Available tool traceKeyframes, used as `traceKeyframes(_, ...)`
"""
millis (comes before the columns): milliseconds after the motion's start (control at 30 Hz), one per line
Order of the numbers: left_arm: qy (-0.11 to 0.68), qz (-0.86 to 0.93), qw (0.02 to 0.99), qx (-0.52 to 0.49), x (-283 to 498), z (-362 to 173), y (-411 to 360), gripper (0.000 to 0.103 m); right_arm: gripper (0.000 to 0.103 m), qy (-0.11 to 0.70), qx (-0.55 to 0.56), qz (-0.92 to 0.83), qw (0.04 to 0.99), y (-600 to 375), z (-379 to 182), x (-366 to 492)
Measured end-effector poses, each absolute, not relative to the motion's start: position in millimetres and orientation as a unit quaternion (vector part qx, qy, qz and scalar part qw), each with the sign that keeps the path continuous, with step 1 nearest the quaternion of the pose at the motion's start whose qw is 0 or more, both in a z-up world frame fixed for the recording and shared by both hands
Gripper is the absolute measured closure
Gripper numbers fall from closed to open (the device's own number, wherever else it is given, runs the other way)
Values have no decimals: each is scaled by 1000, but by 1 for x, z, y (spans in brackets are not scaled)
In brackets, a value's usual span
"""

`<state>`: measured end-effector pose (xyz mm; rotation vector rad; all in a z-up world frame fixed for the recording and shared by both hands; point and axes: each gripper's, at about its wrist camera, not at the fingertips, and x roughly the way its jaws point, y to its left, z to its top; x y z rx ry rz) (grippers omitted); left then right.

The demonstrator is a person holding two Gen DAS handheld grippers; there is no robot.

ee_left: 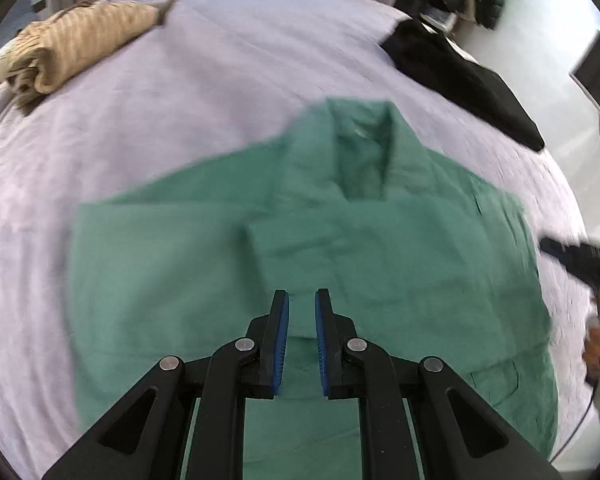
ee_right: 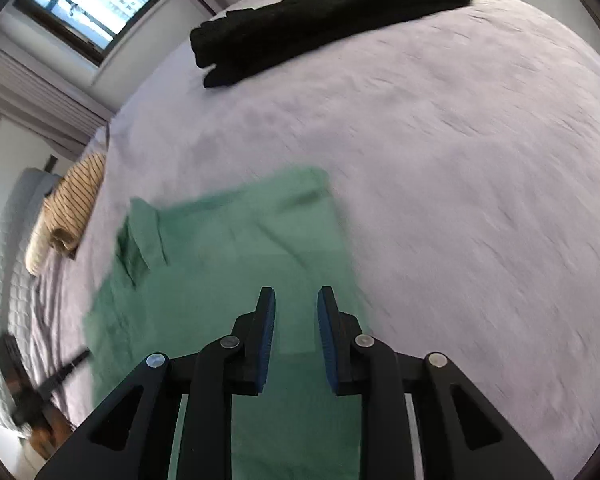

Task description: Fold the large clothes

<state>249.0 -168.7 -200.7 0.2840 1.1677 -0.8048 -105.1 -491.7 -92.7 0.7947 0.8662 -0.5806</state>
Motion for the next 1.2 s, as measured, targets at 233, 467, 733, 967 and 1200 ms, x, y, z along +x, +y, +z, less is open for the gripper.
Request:
traceKeyframes(233,550,-342,748,149,235,-249,-164,88,90,466,307,-299,774,-510,-133,-68)
traceKeyframes(467,556,-289,761,168,245,-238,-143,88,81,479,243,-349,768,-505,-118,-89)
traceKeyframes(733,553,-263,767,191,219,-216,-108,88,49,454,281,-332,777,-473,-82,-142)
traceKeyframes(967,561,-250,772,161,190,-205,-100,88,36,491,249,-315,773,-429,-85,-162)
traceKeyframes(1200,563,-229,769,197,166,-214,-104,88,36,549,207,-353,729,-422,-114,-184)
